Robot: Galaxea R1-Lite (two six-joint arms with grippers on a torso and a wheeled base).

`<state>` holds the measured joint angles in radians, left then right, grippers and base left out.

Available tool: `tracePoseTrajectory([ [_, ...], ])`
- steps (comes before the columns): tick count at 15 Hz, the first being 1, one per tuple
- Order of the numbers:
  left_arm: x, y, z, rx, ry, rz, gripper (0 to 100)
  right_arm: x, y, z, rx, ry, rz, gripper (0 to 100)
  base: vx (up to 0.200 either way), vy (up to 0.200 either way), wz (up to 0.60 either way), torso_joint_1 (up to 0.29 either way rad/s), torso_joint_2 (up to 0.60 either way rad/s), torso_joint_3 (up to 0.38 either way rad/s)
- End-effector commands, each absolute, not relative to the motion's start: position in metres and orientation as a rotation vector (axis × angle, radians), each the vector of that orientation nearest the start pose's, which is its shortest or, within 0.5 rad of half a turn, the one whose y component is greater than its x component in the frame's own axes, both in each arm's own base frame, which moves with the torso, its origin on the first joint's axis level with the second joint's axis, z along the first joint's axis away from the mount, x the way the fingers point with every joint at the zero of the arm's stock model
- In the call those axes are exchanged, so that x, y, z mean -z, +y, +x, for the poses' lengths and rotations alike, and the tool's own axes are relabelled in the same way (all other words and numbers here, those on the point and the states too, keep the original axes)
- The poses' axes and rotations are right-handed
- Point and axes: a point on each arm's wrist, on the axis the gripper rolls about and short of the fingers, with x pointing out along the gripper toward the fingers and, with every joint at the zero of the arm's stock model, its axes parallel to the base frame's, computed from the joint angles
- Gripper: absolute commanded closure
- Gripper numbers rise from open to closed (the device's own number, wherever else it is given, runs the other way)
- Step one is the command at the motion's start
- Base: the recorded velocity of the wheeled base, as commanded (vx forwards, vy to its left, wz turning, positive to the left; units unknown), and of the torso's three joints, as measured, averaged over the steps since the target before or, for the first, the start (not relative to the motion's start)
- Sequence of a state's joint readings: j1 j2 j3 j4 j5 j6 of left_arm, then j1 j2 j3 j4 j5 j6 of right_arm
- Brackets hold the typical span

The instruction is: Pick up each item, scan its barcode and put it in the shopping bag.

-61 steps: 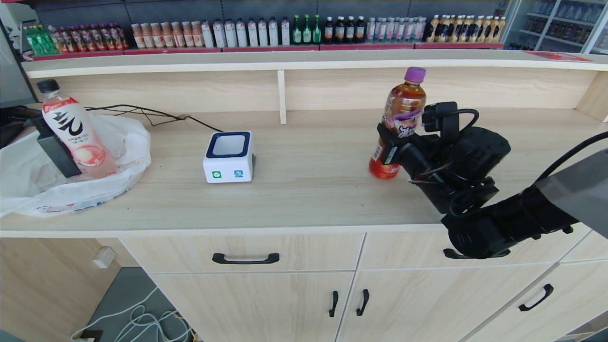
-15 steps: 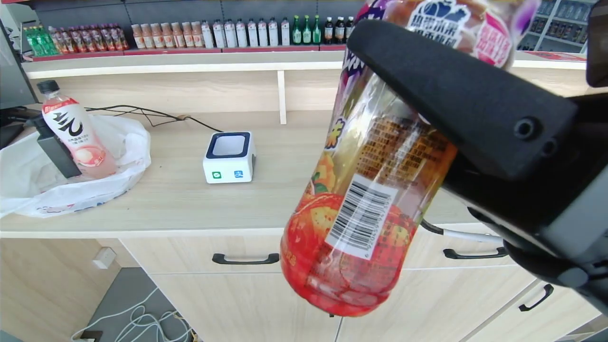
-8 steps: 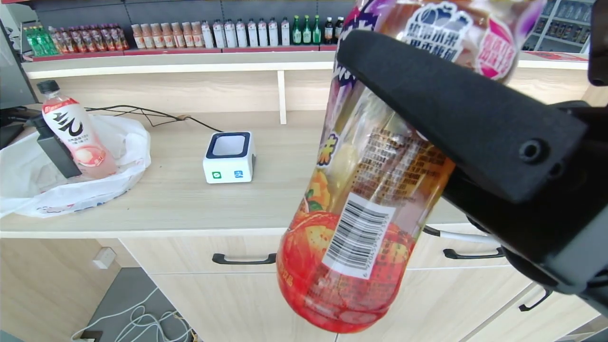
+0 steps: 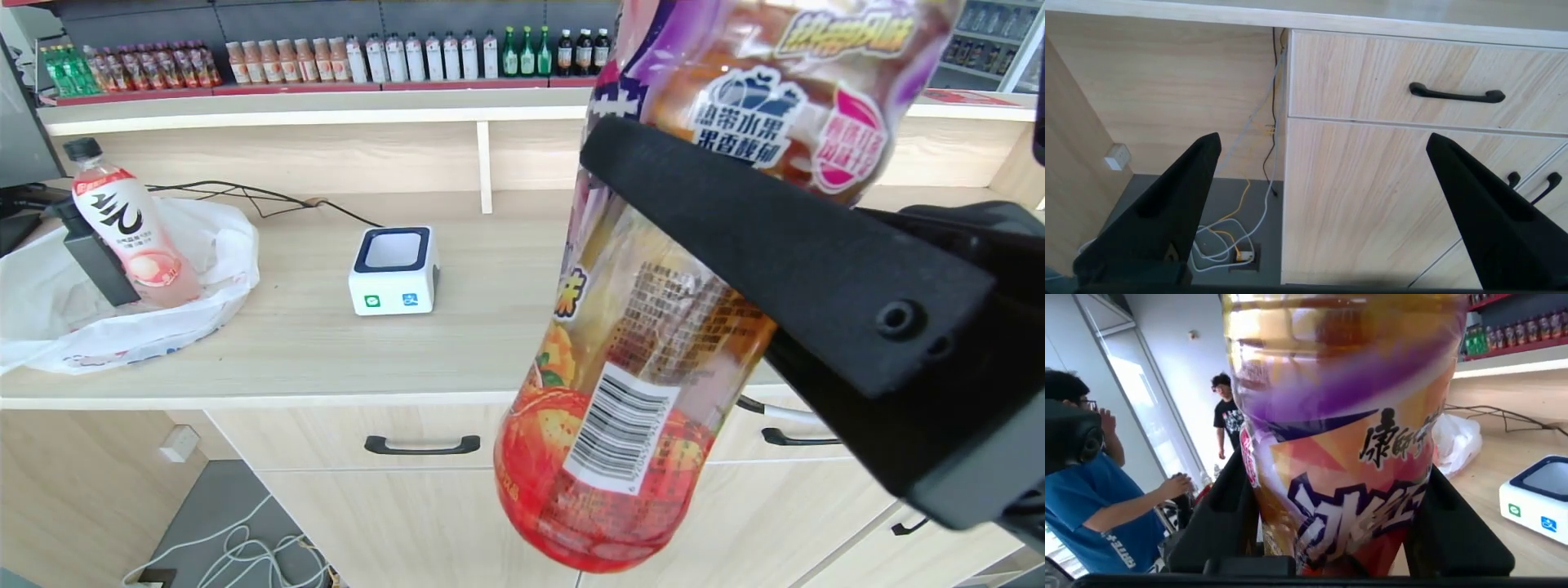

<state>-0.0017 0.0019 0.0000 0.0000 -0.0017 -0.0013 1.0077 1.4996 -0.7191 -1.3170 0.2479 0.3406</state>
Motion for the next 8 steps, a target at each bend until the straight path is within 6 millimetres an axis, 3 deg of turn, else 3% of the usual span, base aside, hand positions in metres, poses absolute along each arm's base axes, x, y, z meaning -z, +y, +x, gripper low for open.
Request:
tracePoseTrajectory([
  [1, -0.076, 0.000, -0.023, 0.003, 0.002, -0.002, 0, -0.280, 0.210, 0.128, -1.297, -0.324, 0.481, 100, 0.000, 0.000, 0.00, 0.000, 0.00, 0.000],
  [7, -0.076, 0.000, -0.023, 0.003, 0.002, -0.002, 0, -0.249, 0.205, 0.155, -1.105, -0.336, 0.256, 100, 0.000, 0.000, 0.00, 0.000, 0.00, 0.000],
  [8, -0.076, 0.000, -0.023, 0.003, 0.002, -0.002, 0, -0.243, 0.200, 0.163, -0.987, -0.338, 0.206, 100, 0.000, 0.000, 0.00, 0.000, 0.00, 0.000],
])
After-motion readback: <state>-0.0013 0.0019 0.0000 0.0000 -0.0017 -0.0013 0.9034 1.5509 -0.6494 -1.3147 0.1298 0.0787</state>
